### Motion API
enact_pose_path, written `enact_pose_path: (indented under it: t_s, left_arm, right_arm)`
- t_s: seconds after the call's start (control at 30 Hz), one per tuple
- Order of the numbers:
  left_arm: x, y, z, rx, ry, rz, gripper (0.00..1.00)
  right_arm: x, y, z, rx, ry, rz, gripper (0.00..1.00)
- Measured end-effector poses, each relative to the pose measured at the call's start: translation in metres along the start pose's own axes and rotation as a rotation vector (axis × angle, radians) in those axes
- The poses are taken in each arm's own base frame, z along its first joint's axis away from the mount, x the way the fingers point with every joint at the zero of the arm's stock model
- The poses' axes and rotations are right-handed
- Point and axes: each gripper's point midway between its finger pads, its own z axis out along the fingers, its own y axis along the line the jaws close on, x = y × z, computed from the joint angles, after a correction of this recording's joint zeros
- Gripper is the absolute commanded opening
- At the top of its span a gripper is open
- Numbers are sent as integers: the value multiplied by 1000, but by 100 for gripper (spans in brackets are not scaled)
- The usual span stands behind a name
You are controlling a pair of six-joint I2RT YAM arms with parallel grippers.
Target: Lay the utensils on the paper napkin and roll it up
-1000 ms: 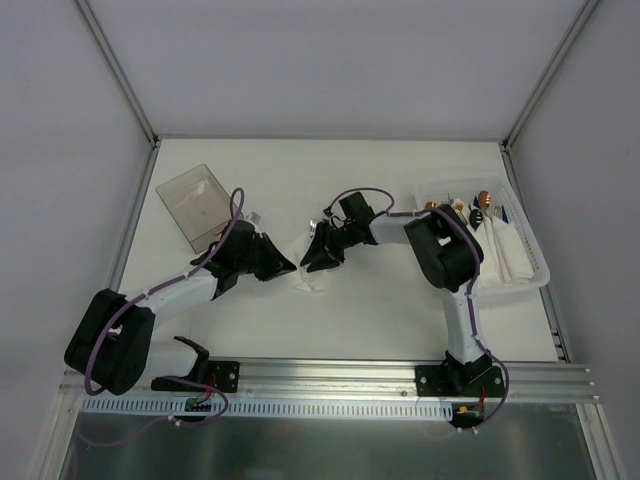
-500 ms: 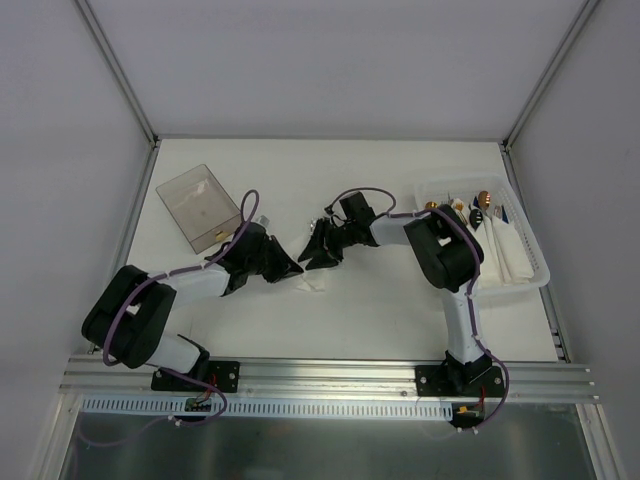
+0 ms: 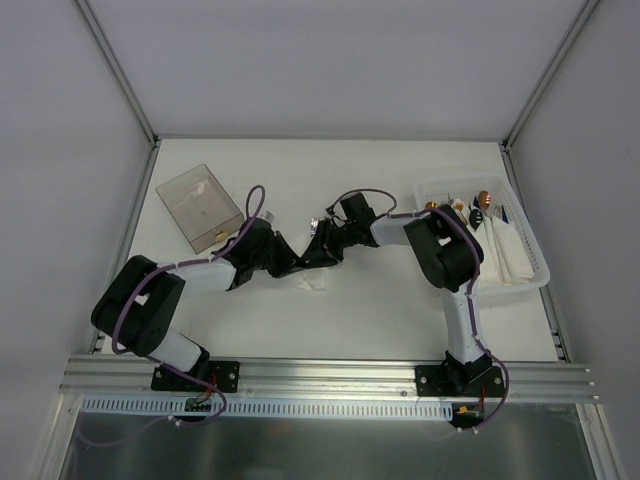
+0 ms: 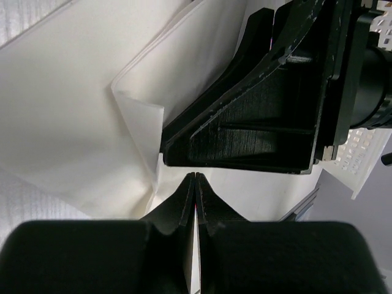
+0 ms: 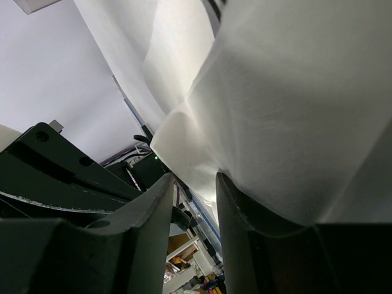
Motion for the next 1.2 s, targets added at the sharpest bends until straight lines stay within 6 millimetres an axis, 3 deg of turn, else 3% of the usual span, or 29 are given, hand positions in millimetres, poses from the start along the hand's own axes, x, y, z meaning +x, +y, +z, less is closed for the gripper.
enact_pose_path:
  t_s: [0.17, 0.53, 0.93, 1.13, 1.2]
  left_arm:
    - [-3, 1, 8, -11, 1, -10, 0]
    - [-6, 35, 12, -164, -52, -105, 0]
    - [-9, 41, 9, -200, -73, -117, 0]
    - [-8, 41, 9, -203, -67, -118, 0]
    - [-9, 41, 9, -205, -66, -116, 0]
  right_arm:
    - [0, 4, 0, -15, 6, -2, 42]
    - [0, 4, -1, -17, 4, 2, 43]
    - [2, 7, -6, -18, 11, -2, 43]
    - [-15, 29, -19, -64, 3, -56, 38]
    - [-25, 40, -27, -76, -12, -99, 31]
